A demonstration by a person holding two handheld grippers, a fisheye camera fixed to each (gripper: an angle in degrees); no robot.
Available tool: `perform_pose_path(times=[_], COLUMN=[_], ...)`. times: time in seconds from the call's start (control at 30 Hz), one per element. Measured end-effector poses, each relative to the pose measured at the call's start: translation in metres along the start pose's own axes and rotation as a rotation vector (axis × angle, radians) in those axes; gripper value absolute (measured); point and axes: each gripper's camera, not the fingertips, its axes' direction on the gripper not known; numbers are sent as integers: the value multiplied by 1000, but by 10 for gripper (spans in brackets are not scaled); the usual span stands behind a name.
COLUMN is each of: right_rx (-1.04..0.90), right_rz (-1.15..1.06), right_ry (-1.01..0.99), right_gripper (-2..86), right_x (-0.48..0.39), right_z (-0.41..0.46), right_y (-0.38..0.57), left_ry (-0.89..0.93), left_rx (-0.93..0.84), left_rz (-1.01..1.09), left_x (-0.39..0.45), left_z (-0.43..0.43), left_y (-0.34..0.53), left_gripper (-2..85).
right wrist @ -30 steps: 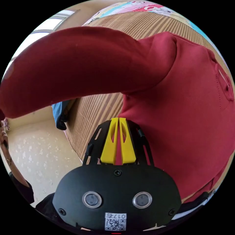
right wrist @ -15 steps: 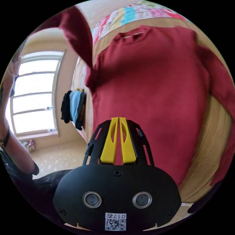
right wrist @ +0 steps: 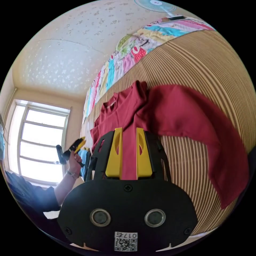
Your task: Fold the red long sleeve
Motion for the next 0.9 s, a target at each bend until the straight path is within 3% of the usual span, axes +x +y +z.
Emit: perform_pose_path(times=[0.07,0.13,0.27,0.4,0.63,0.7,0.77,0.83,0.9], right_rx=[53,42,-65,-28,194,301,527,627,638], right_rz=[68,95,125,273,772,894,1034,1050,897], right_ry=[-39,-88,-108,-112,-433,-579,-692,-572,-414], right_gripper=[83,87,105,130,174,170,148,95,37], right_x=[9,20,51,85,155,162,164,152,120], right_z=[-13,-20,-48,-92,-119,-110,-108,-123,-143], right_y=[-4,-2,18,49,91,100,110,100,57], left_ry=[103,233,289,251,363,373,392,419,439], left_rx=[-92,-182,-186,-153,-64,-51,-34,-5,10], left_rz=[-35,8,103,115,-12,-11,-13,-33,-49], left_x=[-18,-27,-49,-79,-120,-118,-117,-118,-119], left_z=[26,56,56,41,7,-5,-17,-33,-44], left_y=[-8,-12,-30,-51,-54,-44,-32,-15,-4], left_gripper=[134,84,51,48,85,87,87,87,86])
